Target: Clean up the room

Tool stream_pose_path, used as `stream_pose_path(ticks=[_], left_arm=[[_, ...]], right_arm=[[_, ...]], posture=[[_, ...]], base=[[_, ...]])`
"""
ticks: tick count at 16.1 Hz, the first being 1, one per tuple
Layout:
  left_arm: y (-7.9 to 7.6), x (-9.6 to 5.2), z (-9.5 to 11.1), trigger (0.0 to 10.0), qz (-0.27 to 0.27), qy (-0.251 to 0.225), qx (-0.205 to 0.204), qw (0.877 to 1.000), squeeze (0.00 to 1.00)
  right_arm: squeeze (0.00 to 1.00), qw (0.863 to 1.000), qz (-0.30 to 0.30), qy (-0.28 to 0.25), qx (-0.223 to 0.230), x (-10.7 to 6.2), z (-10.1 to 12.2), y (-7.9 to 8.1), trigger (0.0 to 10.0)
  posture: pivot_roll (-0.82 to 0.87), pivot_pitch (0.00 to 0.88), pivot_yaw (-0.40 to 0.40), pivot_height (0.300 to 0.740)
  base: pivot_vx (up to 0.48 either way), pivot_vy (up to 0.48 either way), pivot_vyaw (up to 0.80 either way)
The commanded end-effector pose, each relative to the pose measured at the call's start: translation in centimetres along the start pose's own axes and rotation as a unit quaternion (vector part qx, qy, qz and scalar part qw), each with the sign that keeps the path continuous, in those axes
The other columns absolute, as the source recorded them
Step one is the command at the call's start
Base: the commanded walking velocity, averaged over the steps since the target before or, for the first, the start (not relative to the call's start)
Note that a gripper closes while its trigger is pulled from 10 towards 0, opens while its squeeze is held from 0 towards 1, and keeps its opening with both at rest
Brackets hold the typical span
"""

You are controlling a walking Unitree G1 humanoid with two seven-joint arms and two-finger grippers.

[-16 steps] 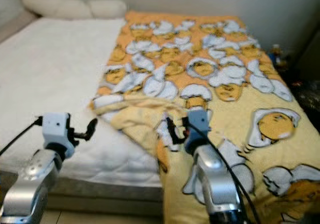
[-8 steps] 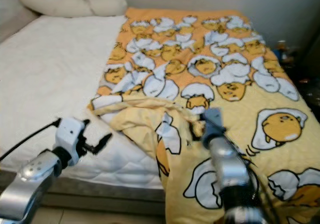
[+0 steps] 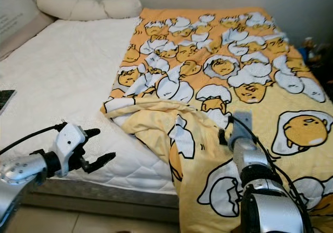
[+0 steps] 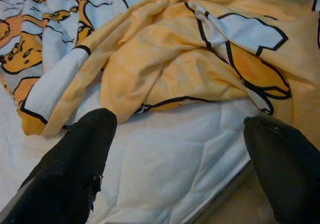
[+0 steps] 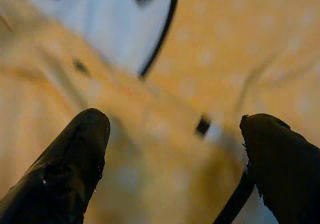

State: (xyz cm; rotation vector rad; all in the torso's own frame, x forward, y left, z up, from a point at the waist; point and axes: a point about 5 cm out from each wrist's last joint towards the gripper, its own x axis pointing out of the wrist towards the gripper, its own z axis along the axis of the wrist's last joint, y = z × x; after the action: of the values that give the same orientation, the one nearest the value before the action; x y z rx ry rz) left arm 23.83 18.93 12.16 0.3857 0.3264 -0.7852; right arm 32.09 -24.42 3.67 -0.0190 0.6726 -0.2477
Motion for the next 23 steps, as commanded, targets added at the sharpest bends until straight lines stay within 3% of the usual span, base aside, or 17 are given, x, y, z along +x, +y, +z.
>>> stream_pose_path(ticks=[1, 4, 5, 6, 7, 8, 11, 12, 16, 17, 19, 20, 21, 23], left_arm=[[-0.3, -0.2, 0.3, 10.0, -0.019, 0.004, 0.006, 1.0, 0.0], [-0.3, -0.3, 0.3, 10.0, -0.025, 0.005, 0.006, 1.0, 0.0], [-0.3, -0.3, 0.3, 10.0, -0.027, 0.007, 0.006, 1.0, 0.0], [-0.3, -0.3, 0.3, 10.0, -0.029, 0.007, 0.005, 1.0, 0.0], [-0.3, -0.3, 0.4, 10.0, -0.029, 0.007, 0.005, 1.0, 0.0], [-0.4, -0.3, 0.4, 10.0, -0.03, 0.007, 0.004, 1.0, 0.0], [-0.5, -0.2, 0.3, 10.0, -0.031, 0.007, 0.003, 0.999, 0.0], [-0.5, -0.1, 0.3, 10.0, -0.03, 0.007, 0.002, 1.0, 0.0], [-0.6, 0.0, 0.1, 10.0, -0.028, 0.009, 0.002, 1.0, 0.0], [-0.6, 0.0, 0.0, 10.0, -0.027, 0.01, 0.003, 1.0, 0.0], [-0.8, -0.1, -0.1, 10.0, -0.027, 0.012, 0.002, 1.0, 0.0], [-0.8, -0.1, -0.2, 10.0, -0.026, 0.012, 0.003, 1.0, 0.0], [-0.8, 0.0, -0.2, 10.0, -0.024, 0.012, 0.003, 1.0, 0.0], [-0.9, 0.0, -0.2, 10.0, -0.022, 0.012, 0.002, 1.0, 0.0]], right_arm=[[0.0, 1.0, -0.011, 0.025, 0.002, 0.1, -0.9, -0.6, 10.0], [0.0, 0.998, -0.026, 0.049, -0.002, 0.1, -2.1, -1.3, 10.0], [0.0, 0.998, -0.03, 0.055, 0.007, 0.0, -2.5, -1.7, 4.0], [0.0, 0.998, -0.028, 0.055, 0.01, 0.0, -2.6, -1.8, 0.7], [0.0, 0.998, -0.027, 0.053, 0.009, 0.0, -2.6, -1.8, 0.7], [0.0, 0.998, -0.024, 0.052, 0.005, 0.0, -2.5, -1.8, 0.0], [0.0, 0.999, -0.011, 0.044, -0.023, 0.1, -2.1, -1.8, 0.9], [0.0, 0.999, -0.005, 0.044, -0.03, 0.1, -2.0, -1.7, 0.0], [0.0, 0.997, 0.03, 0.051, -0.052, 0.0, -2.2, -1.6, 0.2], [0.0, 0.996, 0.043, 0.055, -0.058, 0.0, -2.4, -1.7, 1.3], [0.0, 0.993, 0.07, 0.056, -0.07, -0.1, -2.8, -1.7, 1.3], [0.0, 0.992, 0.079, 0.055, -0.085, -0.2, -2.8, -1.8, 1.7], [0.0, 0.99, 0.088, 0.053, -0.098, -0.3, -2.8, -1.9, 2.8], [0.0, 0.988, 0.106, 0.048, -0.106, -0.4, -2.5, -2.0, 3.0]], posture=[[0.11, 0.051, 0.115, 0.74], [0.12, 0.064, 0.116, 0.74], [0.12, 0.063, 0.111, 0.74], [0.11, 0.059, 0.107, 0.74], [0.11, 0.059, 0.107, 0.74], [0.11, 0.057, 0.105, 0.74], [0.11, 0.047, 0.097, 0.74], [0.1, 0.043, 0.094, 0.74], [0.1, 0.033, 0.077, 0.74], [0.09, 0.028, 0.072, 0.74], [0.09, 0.023, 0.066, 0.74], [0.09, 0.02, 0.059, 0.74], [0.09, 0.019, 0.056, 0.74], [0.09, 0.018, 0.051, 0.74]], base=[[0.0, 0.0, 0.0], [0.0, 0.0, 0.0], [0.0, 0.0, 0.0], [0.0, 0.0, 0.0], [0.0, 0.0, 0.0], [0.0, 0.0, 0.0], [0.0, 0.0, 0.0], [0.0, 0.0, 0.0], [0.0, 0.0, 0.0], [0.0, 0.0, 0.0], [0.0, 0.0, 0.0], [0.0, 0.0, 0.0], [0.0, 0.0, 0.0], [0.0, 0.0, 0.0]])
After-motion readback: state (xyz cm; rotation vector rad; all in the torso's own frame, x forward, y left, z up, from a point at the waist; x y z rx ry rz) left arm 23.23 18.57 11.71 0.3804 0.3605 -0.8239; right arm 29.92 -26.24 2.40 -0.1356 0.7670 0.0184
